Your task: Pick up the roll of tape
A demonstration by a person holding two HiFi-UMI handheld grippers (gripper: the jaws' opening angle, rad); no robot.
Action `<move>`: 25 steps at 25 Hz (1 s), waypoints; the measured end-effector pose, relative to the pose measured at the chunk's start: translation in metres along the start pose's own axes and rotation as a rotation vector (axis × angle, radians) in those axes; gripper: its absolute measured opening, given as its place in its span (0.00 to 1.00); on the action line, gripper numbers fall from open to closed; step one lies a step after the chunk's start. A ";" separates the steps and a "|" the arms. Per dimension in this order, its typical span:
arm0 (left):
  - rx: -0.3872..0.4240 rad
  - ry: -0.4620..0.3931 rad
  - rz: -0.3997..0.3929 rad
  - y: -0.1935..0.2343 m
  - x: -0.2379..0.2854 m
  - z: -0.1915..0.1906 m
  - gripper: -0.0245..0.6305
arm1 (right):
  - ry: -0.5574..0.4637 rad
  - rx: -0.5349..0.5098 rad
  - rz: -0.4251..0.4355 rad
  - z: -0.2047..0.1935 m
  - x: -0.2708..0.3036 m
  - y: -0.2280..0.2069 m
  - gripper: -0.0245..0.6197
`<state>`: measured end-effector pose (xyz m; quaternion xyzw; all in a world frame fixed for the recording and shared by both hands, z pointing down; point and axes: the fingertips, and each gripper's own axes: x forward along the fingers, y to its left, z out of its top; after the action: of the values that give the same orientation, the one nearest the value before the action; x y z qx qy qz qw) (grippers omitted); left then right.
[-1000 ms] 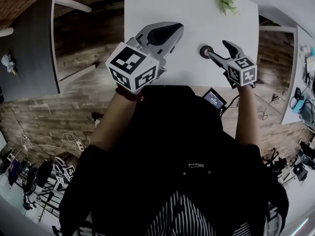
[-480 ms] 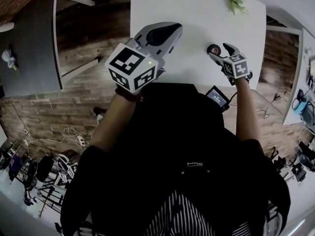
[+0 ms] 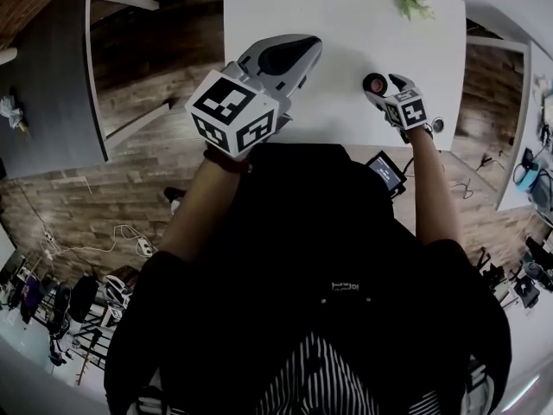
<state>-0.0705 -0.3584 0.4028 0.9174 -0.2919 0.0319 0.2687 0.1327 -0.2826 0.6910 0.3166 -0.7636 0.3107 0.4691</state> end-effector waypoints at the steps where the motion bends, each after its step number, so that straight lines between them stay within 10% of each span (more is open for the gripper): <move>1: 0.000 0.002 -0.005 -0.001 0.002 0.000 0.04 | 0.004 0.002 0.000 -0.002 0.001 0.000 0.60; 25: 0.000 0.070 -0.030 -0.005 0.013 -0.020 0.04 | 0.119 -0.028 -0.072 -0.022 0.044 -0.010 0.61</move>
<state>-0.0548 -0.3512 0.4204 0.9199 -0.2686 0.0600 0.2794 0.1363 -0.2799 0.7409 0.3181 -0.7268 0.3011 0.5290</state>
